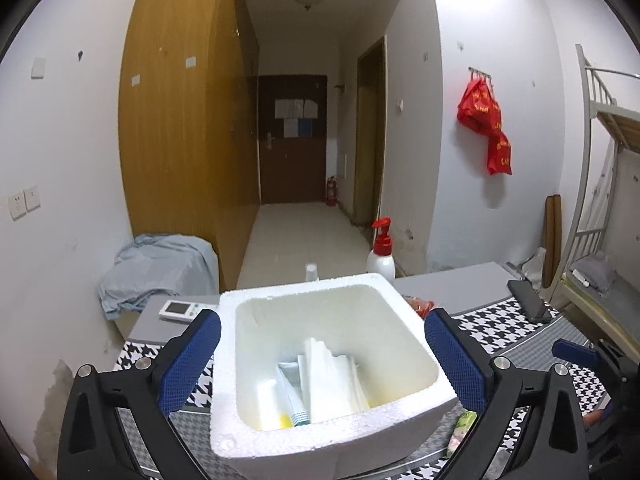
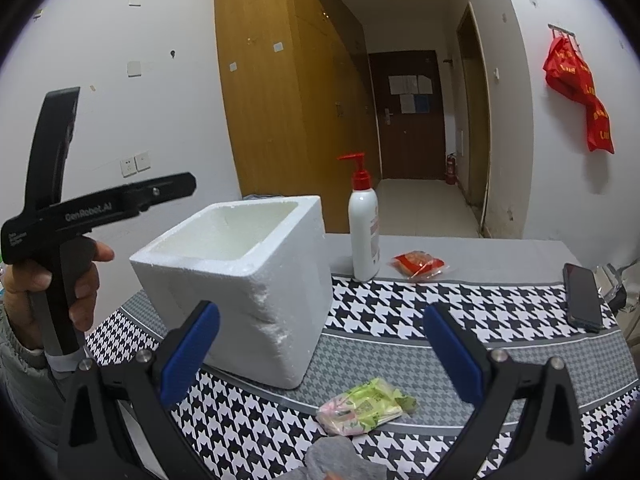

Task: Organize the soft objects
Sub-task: 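Withdraw both tools from the foam box toward the grey sock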

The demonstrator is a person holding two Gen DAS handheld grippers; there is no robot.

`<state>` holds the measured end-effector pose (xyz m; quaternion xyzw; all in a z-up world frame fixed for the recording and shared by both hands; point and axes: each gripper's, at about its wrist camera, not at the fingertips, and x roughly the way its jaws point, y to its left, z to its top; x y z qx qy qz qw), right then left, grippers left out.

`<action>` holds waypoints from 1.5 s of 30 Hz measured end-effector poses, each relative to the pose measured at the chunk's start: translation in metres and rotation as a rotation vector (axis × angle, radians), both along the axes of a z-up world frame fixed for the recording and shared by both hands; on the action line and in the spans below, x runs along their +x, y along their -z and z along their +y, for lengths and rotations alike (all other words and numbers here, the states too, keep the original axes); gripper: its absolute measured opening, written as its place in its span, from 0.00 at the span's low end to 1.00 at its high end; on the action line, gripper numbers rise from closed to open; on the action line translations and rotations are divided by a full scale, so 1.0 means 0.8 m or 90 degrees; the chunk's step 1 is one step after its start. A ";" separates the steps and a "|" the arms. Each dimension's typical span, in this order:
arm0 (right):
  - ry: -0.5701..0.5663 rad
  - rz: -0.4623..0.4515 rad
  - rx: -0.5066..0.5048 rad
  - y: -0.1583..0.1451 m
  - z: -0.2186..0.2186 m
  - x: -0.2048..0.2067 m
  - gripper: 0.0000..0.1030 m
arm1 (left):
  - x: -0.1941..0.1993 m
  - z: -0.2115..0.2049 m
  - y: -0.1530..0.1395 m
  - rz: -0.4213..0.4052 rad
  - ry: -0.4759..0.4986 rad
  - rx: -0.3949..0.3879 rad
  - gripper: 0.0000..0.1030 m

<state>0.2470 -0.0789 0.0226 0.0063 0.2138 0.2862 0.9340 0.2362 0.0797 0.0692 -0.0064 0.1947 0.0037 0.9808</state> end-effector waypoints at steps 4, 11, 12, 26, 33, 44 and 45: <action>0.001 -0.009 -0.002 -0.005 0.001 -0.007 1.00 | -0.015 -0.002 -0.007 -0.014 0.002 0.004 0.99; 0.006 -0.024 -0.009 -0.012 0.003 -0.023 1.00 | -0.048 -0.004 -0.020 -0.039 0.004 0.017 0.99; 0.006 -0.026 -0.009 -0.014 0.003 -0.026 1.00 | -0.051 -0.004 -0.021 -0.042 0.004 0.018 0.99; 0.013 -0.062 -0.008 -0.032 -0.006 -0.079 1.00 | -0.117 -0.020 -0.030 -0.076 0.002 0.043 0.99; 0.021 -0.072 -0.002 -0.035 -0.018 -0.102 1.00 | -0.142 -0.028 -0.026 -0.081 0.010 0.038 0.99; 0.037 -0.078 0.002 -0.031 -0.035 -0.127 1.00 | -0.166 -0.044 -0.006 -0.076 0.045 0.022 0.99; 0.038 -0.078 0.003 -0.031 -0.035 -0.129 1.00 | -0.166 -0.045 -0.004 -0.076 0.050 0.020 0.99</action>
